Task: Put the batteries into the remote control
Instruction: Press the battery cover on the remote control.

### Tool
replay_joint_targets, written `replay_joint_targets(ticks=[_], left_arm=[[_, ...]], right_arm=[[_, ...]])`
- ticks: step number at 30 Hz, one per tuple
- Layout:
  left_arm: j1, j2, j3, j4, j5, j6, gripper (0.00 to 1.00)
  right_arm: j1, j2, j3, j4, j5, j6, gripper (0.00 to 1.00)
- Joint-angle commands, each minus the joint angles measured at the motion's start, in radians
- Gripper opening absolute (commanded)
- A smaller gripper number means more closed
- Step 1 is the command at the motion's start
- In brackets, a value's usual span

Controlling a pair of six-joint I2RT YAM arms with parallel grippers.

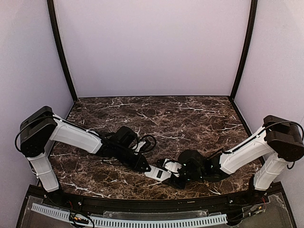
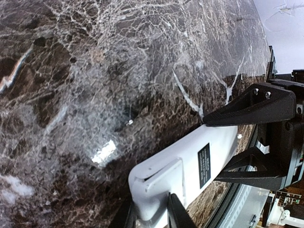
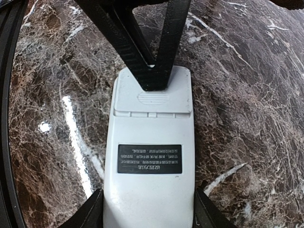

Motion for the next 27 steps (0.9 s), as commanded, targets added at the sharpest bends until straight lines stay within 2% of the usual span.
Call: replay_joint_targets(ticks=[1,27], left_arm=[[-0.034,0.047,-0.051,-0.008,0.022,-0.033,0.23],[-0.076,0.126,-0.082,0.070,0.085,-0.092,0.22]], right_arm=[[0.002,0.003,0.020,0.044,0.015,0.015,0.00],[0.003,0.025,0.034,0.086,0.011,0.032,0.00]])
